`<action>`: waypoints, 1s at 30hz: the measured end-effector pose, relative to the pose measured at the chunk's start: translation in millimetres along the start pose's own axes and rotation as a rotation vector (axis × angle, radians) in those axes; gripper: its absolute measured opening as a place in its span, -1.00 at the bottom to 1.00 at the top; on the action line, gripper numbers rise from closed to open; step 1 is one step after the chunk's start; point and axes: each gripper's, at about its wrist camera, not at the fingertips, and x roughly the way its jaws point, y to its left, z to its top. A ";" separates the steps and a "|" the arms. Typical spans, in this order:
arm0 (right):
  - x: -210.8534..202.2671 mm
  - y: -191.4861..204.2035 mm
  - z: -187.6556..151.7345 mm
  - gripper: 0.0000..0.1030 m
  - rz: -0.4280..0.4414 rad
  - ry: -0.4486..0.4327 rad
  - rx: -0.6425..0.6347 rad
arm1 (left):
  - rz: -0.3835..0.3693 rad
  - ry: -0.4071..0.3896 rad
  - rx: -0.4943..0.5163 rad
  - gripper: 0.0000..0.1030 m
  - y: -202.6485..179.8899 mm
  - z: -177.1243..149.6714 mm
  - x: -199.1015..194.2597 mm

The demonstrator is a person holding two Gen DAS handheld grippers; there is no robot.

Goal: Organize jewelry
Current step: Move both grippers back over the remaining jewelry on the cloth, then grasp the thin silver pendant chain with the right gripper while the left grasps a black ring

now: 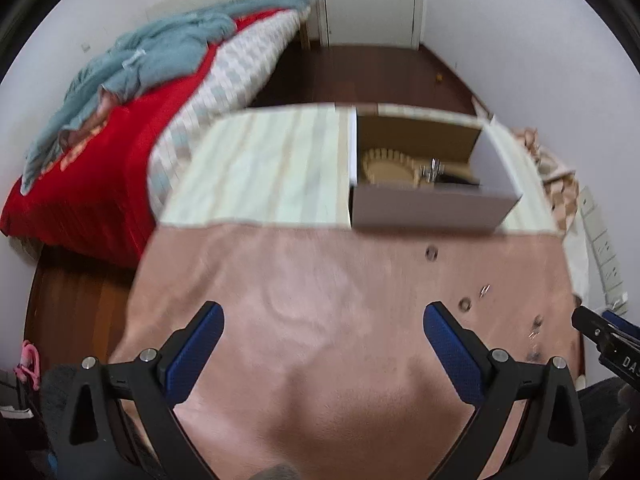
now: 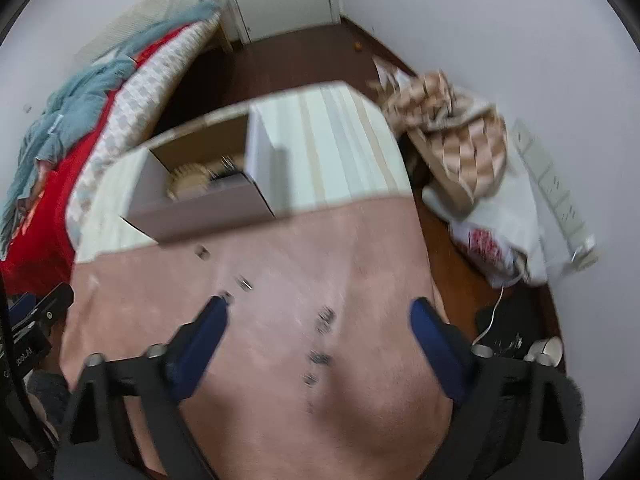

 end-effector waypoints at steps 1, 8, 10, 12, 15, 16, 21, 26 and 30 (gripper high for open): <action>12.4 -5.1 -4.9 0.40 0.010 0.017 0.005 | 0.011 0.011 0.006 0.98 -3.4 -3.9 7.8; 58.0 -5.6 -18.0 -0.02 0.005 0.021 -0.031 | 0.033 0.070 0.037 0.98 -19.4 -16.0 38.9; 66.5 -4.1 -19.0 -0.20 0.005 0.015 -0.044 | 0.031 0.078 0.047 0.98 -22.3 -15.0 42.9; 72.6 -2.8 -19.8 -0.35 0.012 0.015 -0.047 | 0.027 0.082 0.058 0.98 -24.9 -14.0 45.9; 74.7 1.4 -20.5 -0.79 0.018 -0.001 -0.068 | 0.015 0.084 0.071 0.98 -29.8 -12.2 49.3; 74.5 3.2 -21.2 -0.78 0.024 -0.011 -0.074 | 0.010 0.086 0.075 0.98 -31.5 -11.8 50.4; 51.7 -1.1 -18.2 -0.79 0.098 -0.089 -0.024 | -0.041 0.098 0.073 0.98 -38.3 -7.4 56.1; 28.8 -13.2 -11.4 -0.79 0.153 -0.129 0.031 | -0.130 0.120 0.070 0.97 -54.7 -5.4 64.2; 26.9 -16.6 -8.3 -0.79 0.155 -0.134 0.042 | -0.169 0.142 0.108 0.96 -75.5 -5.7 73.1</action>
